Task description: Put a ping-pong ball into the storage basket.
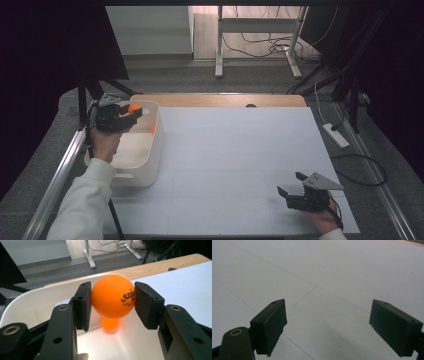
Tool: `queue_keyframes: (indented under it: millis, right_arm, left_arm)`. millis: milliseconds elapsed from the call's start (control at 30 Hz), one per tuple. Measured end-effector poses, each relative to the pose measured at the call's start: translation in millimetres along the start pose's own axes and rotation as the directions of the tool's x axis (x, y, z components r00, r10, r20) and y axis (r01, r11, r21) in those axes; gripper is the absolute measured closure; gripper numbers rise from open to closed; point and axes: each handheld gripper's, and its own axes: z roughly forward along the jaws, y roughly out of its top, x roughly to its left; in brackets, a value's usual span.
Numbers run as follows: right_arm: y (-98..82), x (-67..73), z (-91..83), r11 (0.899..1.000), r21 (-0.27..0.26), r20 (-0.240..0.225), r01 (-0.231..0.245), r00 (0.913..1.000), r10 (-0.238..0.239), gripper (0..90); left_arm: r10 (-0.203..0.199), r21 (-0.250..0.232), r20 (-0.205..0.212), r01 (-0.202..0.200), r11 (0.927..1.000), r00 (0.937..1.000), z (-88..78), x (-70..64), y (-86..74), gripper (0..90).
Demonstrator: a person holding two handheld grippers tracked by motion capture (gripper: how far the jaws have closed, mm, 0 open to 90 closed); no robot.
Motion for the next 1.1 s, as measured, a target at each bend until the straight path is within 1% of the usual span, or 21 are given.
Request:
queue_keyframes:
  millis: [133, 233, 433, 633, 667, 700, 767, 900, 1100]
  right_arm:
    - [-0.1, -0.1, 0.1, 1.0, 0.001, 0.001, -0.002, 1.0, 0.002, 13.8]
    - [-0.1, -0.2, 0.2, 1.0, 0.001, -0.001, -0.002, 1.0, 0.002, 13.8]
    - [-0.1, -0.1, 0.2, 1.0, 0.001, -0.001, 0.0, 1.0, 0.0, 13.8]
    - [-0.2, -0.2, 0.2, 1.0, 0.001, -0.002, 0.0, 1.0, 0.0, 13.9]
    - [-0.2, -0.2, 0.2, 1.0, 0.001, -0.002, 0.0, 1.0, 0.0, 13.9]
    - [-0.3, -0.4, 0.3, 1.0, 0.002, -0.002, -0.001, 1.0, 0.001, 13.8]
    - [-0.3, -0.4, 0.4, 1.0, 0.002, -0.002, 0.0, 1.0, 0.0, 13.8]
    - [-0.2, 0.0, 0.5, 1.0, 0.004, -0.002, 0.002, 1.0, -0.002, 13.8]
    - [-0.3, 0.0, 0.7, 1.0, 0.005, -0.001, 0.003, 1.0, -0.003, 13.8]
  left_arm:
    - [-0.017, 0.031, -0.004, 0.018, 0.9994, 0.9998, 4.6, 4.5, -3.2, 50.2]
    - [-0.021, 0.053, -0.01, 0.021, 0.9984, 0.9997, 8.2, 6.8, -4.9, 50.2]
    - [-0.033, 0.102, -0.019, 0.035, 0.9942, 0.9993, 15.1, 10.1, -7.2, 50.2]
    - [-0.04, 0.163, -0.041, 0.046, 0.9856, 0.9984, 21.8, 11.4, -9.2, 50.1]
    - [-0.04, 0.163, -0.041, 0.046, 0.9856, 0.9984, 21.8, 11.4, -9.2, 50.1]
    - [-0.036, 0.181, -0.048, 0.044, 0.9824, 0.9982, 23.8, 11.7, -9.8, 50.1]
    - [-0.039, 0.189, -0.045, 0.047, 0.9809, 0.9982, 25.0, 11.8, -10.4, 50.1]
    - [-0.037, 0.192, -0.035, 0.043, 0.9804, 0.9987, 25.5, 11.2, -11.0, 50.0]
    - [-0.04, 0.186, -0.027, 0.045, 0.9816, 0.9988, 25.6, 10.1, -10.7, 49.9]
